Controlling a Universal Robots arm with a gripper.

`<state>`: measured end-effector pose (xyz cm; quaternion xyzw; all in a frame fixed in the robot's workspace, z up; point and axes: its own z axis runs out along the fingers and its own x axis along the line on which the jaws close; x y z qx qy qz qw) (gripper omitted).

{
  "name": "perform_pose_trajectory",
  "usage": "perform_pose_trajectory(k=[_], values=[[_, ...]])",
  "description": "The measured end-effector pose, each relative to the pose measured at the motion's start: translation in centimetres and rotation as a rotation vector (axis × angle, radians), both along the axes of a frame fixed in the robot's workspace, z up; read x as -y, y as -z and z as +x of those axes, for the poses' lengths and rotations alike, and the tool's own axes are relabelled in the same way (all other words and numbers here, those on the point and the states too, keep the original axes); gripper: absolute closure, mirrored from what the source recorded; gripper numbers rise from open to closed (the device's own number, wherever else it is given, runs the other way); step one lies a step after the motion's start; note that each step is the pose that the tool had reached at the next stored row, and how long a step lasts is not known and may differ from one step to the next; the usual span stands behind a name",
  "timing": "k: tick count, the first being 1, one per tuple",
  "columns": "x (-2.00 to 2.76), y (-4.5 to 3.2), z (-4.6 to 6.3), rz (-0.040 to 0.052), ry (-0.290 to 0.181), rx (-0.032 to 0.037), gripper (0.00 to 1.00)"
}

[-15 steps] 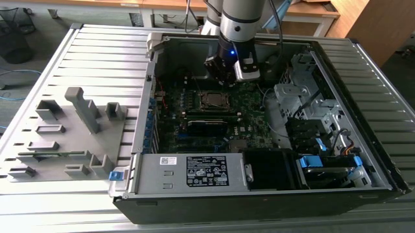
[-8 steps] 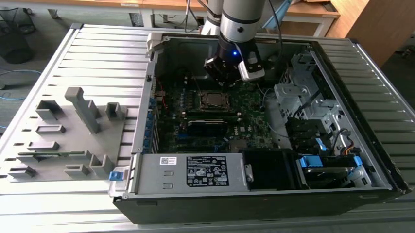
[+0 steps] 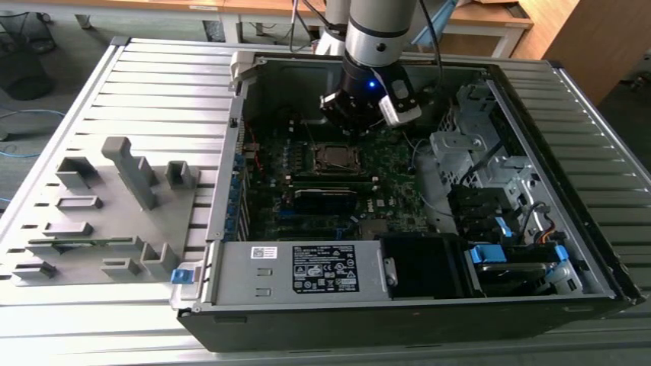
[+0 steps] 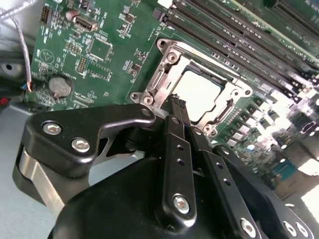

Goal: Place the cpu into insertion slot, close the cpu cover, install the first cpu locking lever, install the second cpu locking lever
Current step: 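Close the cpu cover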

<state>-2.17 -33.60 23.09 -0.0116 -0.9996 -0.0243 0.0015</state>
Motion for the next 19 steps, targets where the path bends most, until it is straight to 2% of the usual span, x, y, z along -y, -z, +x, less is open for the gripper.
perform_pose_trajectory(k=[3, 7, 11, 13, 16, 19], values=[[0.00, 0.00, 0.00, 0.0001, -0.011, 0.0000, 0.89], [0.00, 0.01, 0.00, 0.0012, -0.051, 0.0007, 0.89], [0.00, 0.00, -0.08, 0.0011, -0.060, 0.0014, 0.89], [0.00, 0.02, -0.09, 0.0010, -0.070, 0.0071, 0.89], [0.00, 0.06, -0.12, 0.0006, -0.082, 0.0201, 0.89], [0.00, 0.13, -0.17, 0.0008, -0.083, 0.0209, 0.89]])
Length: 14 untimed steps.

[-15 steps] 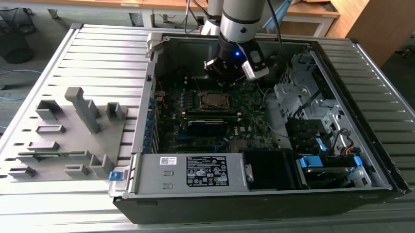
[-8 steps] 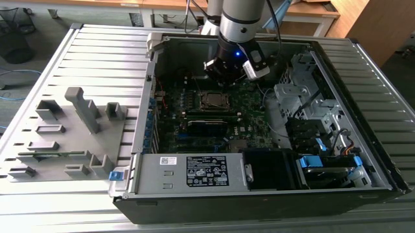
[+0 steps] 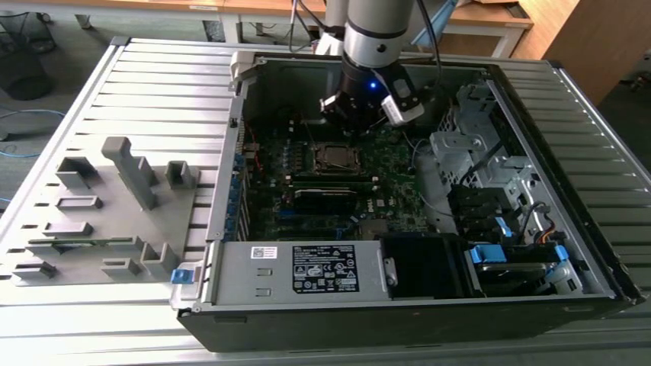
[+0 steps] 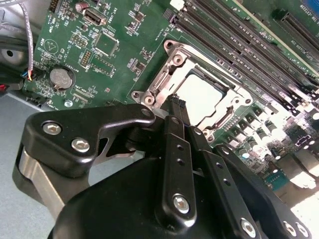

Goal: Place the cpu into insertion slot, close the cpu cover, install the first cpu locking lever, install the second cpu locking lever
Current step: 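Close the cpu cover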

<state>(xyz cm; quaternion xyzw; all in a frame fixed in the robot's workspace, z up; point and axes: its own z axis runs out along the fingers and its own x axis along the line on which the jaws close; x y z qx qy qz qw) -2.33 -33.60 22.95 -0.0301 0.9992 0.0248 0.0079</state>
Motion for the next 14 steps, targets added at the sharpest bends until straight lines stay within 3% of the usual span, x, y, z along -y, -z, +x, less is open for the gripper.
perform_pose_trajectory(k=[14], values=[[0.00, 0.26, -0.28, -0.0001, 0.000, 0.0000, 0.89]])
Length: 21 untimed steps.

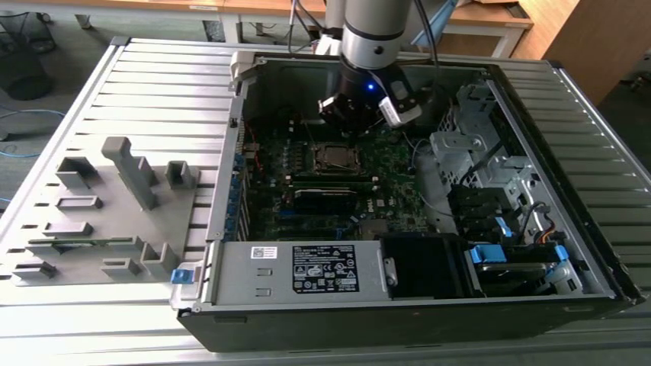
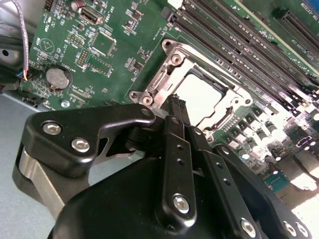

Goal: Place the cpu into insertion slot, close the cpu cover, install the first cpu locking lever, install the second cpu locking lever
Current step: 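Close the cpu cover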

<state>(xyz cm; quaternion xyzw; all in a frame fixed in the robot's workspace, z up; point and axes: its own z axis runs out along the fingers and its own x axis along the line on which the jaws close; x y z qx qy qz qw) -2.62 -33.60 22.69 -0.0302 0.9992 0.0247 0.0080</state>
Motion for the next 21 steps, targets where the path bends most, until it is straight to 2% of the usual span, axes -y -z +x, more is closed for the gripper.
perform_pose_trajectory(k=[21], values=[[0.01, 0.07, -0.52, -0.0002, 0.000, -0.0001, 0.89]])
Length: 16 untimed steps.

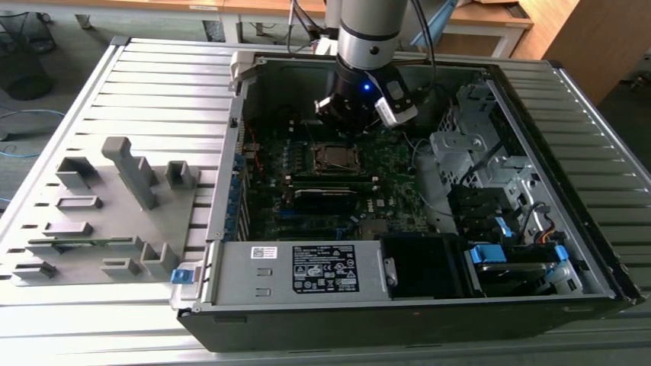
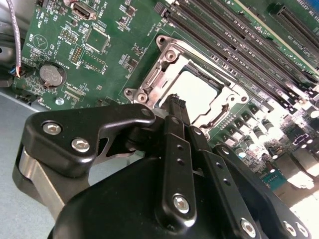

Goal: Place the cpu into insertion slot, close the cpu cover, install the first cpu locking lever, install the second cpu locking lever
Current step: 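Close the cpu cover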

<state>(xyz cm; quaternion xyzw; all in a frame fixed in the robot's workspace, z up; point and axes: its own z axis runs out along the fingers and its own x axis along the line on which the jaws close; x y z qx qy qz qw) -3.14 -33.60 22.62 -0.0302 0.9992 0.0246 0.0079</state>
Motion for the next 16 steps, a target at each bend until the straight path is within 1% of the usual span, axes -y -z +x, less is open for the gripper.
perform_pose_trajectory(k=[7, 16], values=[[-0.01, 0.10, -0.8, -0.0001, 0.000, 0.0001, 0.89], [-0.01, 0.21, -2.5, -0.0002, 0.000, 0.0001, 0.89]])
